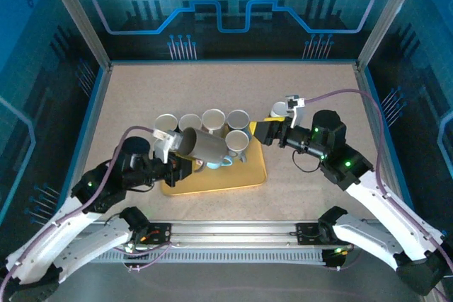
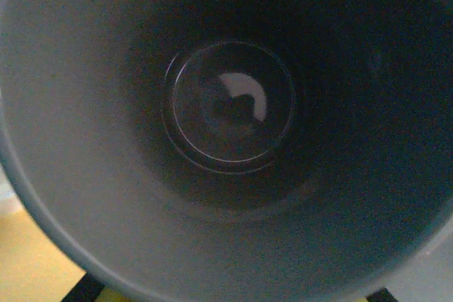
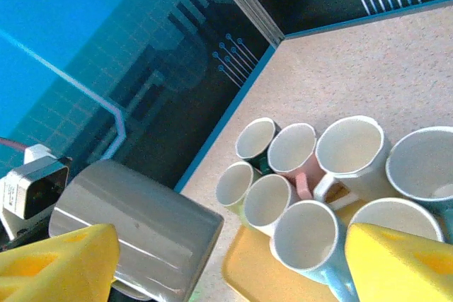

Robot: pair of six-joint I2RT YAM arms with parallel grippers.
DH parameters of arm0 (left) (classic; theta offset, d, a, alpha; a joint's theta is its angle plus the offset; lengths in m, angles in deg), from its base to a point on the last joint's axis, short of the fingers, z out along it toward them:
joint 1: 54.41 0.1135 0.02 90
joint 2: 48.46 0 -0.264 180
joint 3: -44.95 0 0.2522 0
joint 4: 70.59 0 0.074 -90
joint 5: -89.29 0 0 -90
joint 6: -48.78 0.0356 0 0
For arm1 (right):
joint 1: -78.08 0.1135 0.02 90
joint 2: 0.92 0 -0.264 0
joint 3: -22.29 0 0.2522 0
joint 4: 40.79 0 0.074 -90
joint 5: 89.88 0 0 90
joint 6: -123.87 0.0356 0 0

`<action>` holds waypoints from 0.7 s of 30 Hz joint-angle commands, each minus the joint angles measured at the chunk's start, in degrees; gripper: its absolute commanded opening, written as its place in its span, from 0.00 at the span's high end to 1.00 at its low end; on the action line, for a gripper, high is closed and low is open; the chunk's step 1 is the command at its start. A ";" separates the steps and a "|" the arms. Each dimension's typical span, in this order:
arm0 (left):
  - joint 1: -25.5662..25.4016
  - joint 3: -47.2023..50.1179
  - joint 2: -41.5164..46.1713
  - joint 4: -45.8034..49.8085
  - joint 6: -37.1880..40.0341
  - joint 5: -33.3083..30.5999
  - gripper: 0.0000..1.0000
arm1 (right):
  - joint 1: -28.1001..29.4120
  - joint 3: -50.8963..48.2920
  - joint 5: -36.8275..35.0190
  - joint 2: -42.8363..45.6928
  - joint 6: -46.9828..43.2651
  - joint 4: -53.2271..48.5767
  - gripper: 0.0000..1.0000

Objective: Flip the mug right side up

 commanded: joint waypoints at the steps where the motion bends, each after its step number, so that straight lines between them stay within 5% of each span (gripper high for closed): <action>1: -6.89 -4.29 -1.83 6.88 6.05 -8.99 1.00 | -0.57 2.75 -1.10 1.12 -7.12 -5.21 0.17; 8: -20.95 -4.68 -13.81 7.44 6.31 -22.62 1.00 | -0.49 2.22 -0.53 0.70 -8.13 -5.32 0.18; 21: -21.37 3.53 -17.43 6.86 -5.78 -29.94 1.00 | 0.30 1.58 -1.35 0.68 -11.19 -6.98 0.19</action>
